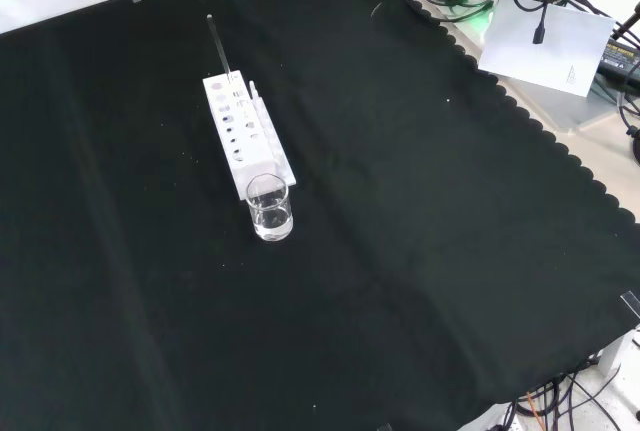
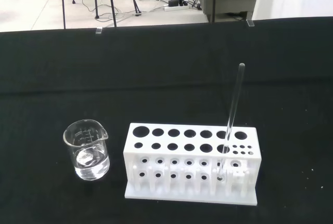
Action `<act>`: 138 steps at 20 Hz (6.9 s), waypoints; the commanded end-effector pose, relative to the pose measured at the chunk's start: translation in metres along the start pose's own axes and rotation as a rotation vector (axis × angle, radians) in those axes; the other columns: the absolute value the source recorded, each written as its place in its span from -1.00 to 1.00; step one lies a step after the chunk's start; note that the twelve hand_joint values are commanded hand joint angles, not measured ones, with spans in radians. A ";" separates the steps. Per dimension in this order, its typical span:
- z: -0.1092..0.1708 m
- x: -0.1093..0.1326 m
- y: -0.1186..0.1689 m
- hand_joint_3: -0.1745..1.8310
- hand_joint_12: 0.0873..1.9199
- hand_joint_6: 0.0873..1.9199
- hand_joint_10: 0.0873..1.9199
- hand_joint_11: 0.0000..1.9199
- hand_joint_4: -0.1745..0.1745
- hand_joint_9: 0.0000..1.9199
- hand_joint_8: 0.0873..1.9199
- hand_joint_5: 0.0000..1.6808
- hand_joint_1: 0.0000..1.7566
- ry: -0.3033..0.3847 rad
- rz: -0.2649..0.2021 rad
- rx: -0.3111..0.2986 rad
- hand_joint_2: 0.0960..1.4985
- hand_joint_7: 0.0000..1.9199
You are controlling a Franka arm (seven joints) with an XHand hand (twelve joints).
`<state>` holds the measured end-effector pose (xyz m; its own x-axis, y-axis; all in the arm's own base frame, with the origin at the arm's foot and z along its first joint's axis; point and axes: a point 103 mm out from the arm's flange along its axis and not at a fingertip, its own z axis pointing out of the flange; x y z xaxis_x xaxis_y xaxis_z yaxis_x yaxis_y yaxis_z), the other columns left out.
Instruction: Take the glass rod from the white test tube rack.
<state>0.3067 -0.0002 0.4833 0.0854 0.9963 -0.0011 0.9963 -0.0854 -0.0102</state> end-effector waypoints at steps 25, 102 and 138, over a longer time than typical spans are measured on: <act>0.015 -0.044 0.060 -0.28 -0.54 -1.00 -0.75 -1.00 -1.00 -1.00 -0.77 -0.97 -0.22 -0.002 0.061 0.066 0.11 -1.00; 0.194 -0.095 0.229 -0.24 0.45 -1.00 -0.01 -1.00 -1.00 -0.80 0.00 -0.82 -0.25 0.021 -0.014 0.294 0.14 -0.86; 0.234 -0.084 0.243 -0.13 0.12 -0.13 -0.07 0.15 -1.00 0.22 -0.09 -0.50 0.12 0.034 -0.071 0.364 0.13 -0.19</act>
<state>0.5383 -0.1115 0.2464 -0.0009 0.9972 0.0742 0.9363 0.0269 -0.3501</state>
